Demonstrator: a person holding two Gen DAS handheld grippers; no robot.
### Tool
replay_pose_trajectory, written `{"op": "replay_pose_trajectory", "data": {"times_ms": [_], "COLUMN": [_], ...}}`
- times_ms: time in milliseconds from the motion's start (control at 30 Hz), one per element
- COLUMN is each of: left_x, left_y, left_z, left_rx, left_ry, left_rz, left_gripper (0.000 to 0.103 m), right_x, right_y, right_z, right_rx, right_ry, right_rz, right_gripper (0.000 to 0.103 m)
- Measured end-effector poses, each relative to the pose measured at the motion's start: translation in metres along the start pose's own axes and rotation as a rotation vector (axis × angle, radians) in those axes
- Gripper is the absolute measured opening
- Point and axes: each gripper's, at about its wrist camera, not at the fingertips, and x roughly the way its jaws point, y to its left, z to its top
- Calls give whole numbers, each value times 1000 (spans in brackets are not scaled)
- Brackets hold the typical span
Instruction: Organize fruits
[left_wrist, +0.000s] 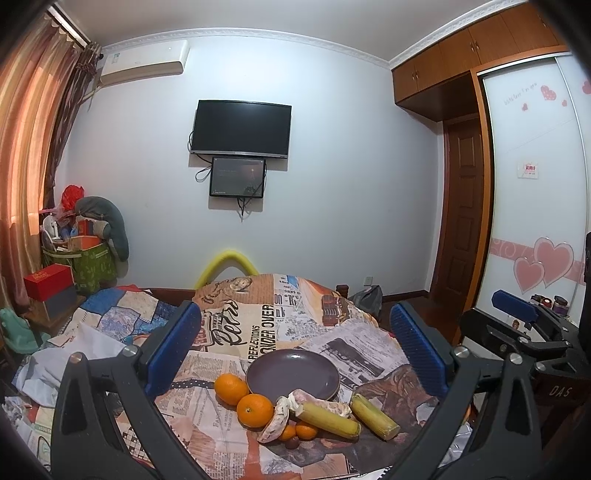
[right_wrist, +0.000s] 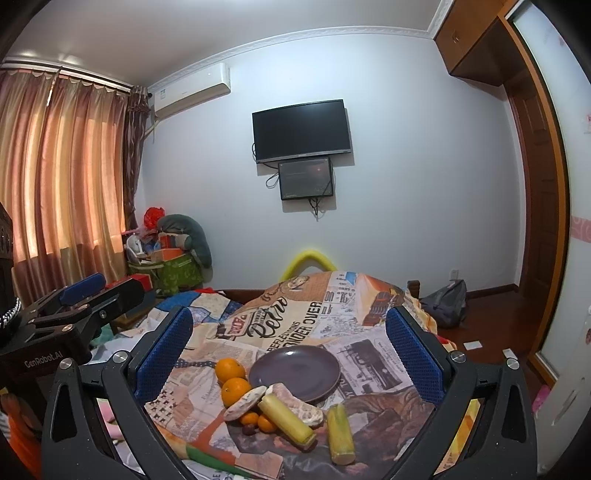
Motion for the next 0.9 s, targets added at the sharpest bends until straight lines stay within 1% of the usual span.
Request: {"op": "replay_pose_trajectory", "data": {"times_ms": [300, 900], "left_x": [4, 5], "left_y": [-2, 0], "left_z": [-2, -3], "left_rx": [9, -2], "left_ry": [0, 2], "left_rz": [14, 8], "left_gripper": [103, 103], "right_x": [0, 0], "right_y": [-2, -2], "right_z": [-1, -1], "right_rx": [1, 1], "right_ry": [0, -1], "right_rz": [0, -2], "right_gripper": [103, 103]}}
